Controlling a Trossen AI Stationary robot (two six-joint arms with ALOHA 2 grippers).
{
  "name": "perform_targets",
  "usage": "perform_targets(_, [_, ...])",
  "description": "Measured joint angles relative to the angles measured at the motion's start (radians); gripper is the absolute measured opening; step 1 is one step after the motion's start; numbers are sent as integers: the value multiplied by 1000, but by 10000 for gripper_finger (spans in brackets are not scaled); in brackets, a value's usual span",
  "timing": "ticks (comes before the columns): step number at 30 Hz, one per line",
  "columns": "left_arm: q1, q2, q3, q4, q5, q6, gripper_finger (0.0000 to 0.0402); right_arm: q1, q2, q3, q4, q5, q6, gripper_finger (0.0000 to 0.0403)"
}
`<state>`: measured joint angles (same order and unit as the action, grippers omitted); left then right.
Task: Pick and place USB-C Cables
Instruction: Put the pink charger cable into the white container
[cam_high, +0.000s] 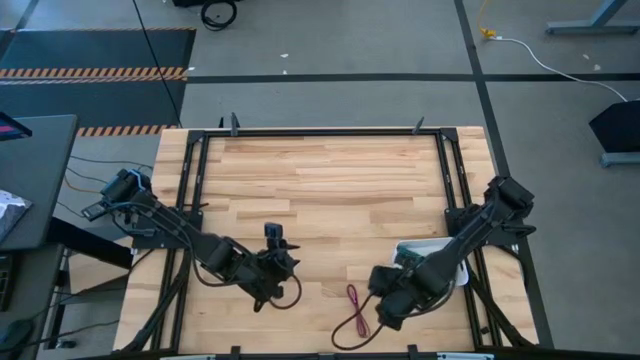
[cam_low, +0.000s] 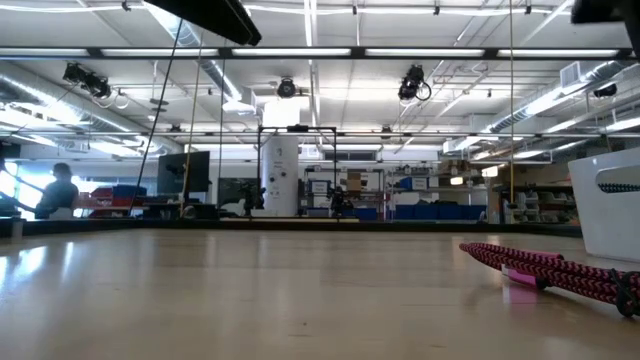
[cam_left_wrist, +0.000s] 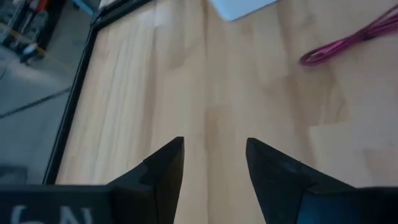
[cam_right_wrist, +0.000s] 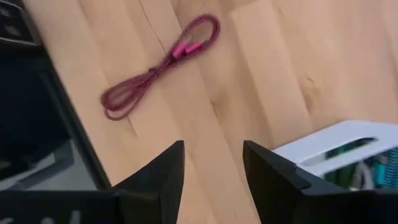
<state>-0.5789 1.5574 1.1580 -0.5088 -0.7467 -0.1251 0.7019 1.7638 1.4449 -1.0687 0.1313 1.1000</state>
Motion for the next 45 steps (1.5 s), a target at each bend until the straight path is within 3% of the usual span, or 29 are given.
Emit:
perform_targets(9, [12,0,0,38,24,120,163,-46,159,-21,81,-127,49,167])
perform_targets(18, [38,0,-44,7,89,169,160,-94,248,-20,422,-184,36,211])
perform_targets(26, [57,0,-102,28,90,163,160,-124,251,-21,402,-128,65,242])
perform_targets(38, [63,0,-107,34,97,131,160,-153,348,-16,406,-170,36,240])
perform_targets(45, [63,0,-107,43,97,119,160,-155,353,-15,370,-124,33,220])
